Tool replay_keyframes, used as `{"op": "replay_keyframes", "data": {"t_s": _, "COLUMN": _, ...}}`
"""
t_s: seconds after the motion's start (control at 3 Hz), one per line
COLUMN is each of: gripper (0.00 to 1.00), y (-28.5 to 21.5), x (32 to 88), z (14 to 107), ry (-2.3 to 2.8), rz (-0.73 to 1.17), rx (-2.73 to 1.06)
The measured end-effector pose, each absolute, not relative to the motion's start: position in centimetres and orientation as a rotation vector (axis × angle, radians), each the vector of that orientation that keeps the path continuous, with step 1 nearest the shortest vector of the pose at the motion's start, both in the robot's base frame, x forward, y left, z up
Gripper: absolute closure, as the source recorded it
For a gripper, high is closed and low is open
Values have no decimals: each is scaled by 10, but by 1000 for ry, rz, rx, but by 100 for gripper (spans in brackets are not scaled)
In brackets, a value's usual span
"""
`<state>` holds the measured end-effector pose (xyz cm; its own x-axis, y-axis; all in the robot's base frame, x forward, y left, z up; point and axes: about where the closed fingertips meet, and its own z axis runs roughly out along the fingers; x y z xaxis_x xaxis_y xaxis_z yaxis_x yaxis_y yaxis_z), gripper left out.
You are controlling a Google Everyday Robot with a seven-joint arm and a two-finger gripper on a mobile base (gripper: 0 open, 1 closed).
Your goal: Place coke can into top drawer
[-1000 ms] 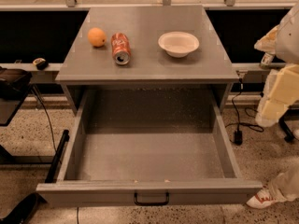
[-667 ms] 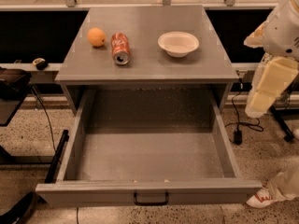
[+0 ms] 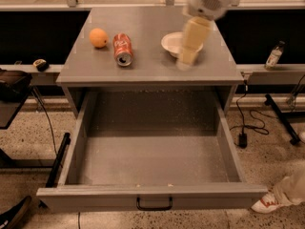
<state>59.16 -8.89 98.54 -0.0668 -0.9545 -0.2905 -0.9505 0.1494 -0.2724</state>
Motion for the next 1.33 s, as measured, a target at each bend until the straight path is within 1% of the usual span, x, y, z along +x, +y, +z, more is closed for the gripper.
{"op": "replay_keyframes", "data": {"t_s": 0.33, "gripper": 0, "y": -35, "x": 650, "z": 974, "ry": 2080, "rz": -36, "rx": -1771}}
{"op": "replay_keyframes", "data": {"t_s": 0.67, "gripper": 0, "y": 1, "x": 687, "z": 946, "ry": 2234, "rz": -62, "rx": -1645}}
{"op": "replay_keyframes", "data": {"t_s": 1.0, "gripper": 0, "y": 41, "x": 706, "z": 925, "ry": 2395, "rz": -74, "rx": -1510}}
{"op": "replay_keyframes", "data": {"t_s": 1.33, "gripper": 0, "y": 78, "x": 716, "z": 914, "ry": 2512, "rz": -20, "rx": -1359}}
